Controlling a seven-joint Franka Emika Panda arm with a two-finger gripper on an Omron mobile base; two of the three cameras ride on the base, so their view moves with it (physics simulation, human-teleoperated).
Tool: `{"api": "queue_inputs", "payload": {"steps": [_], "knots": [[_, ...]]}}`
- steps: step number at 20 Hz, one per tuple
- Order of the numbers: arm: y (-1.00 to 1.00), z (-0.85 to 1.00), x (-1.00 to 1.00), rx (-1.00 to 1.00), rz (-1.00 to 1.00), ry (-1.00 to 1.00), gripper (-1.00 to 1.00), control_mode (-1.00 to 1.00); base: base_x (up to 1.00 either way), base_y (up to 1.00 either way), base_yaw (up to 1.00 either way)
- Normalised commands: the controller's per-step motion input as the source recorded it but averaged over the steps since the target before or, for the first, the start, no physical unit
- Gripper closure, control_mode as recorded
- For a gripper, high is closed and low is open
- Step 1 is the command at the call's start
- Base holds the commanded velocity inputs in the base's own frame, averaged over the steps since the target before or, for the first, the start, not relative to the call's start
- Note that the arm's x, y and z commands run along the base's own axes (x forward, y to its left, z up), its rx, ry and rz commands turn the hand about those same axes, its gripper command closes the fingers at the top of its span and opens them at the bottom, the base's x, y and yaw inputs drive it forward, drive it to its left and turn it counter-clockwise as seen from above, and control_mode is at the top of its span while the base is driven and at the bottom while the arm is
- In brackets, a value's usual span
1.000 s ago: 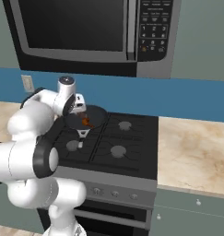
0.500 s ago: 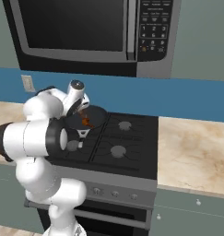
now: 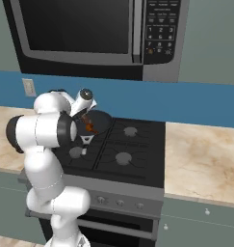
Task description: Take the chicken drumsticks from the pan and place one on each plate on the dining counter.
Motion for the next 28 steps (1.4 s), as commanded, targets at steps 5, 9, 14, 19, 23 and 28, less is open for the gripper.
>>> {"api": "queue_inputs", "payload": {"steps": [5, 9, 14, 19, 23, 28], "knots": [[0.14, -0.36, 0.48, 0.0, 0.0, -0.02, -1.0, -1.0, 0.0, 0.0, 0.0], [0.03, -0.24, 0.47, 0.0, 0.0, -0.04, -1.0, -1.0, 0.0, 0.0, 0.0], [0.0, -0.24, 0.49, 0.0, 0.0, 0.0, -1.0, -1.0, 0.0, 0.0, 0.0], [0.07, -0.39, 0.49, 0.0, -0.01, 0.0, -1.0, -1.0, 0.0, 0.0, 0.0], [0.11, -0.24, 0.51, 0.0, -0.04, -0.01, -1.0, -1.0, 0.0, 0.0, 0.0], [0.14, -0.15, 0.62, 0.0, -0.01, -0.02, -1.0, -1.0, 0.0, 0.0, 0.0]]}}
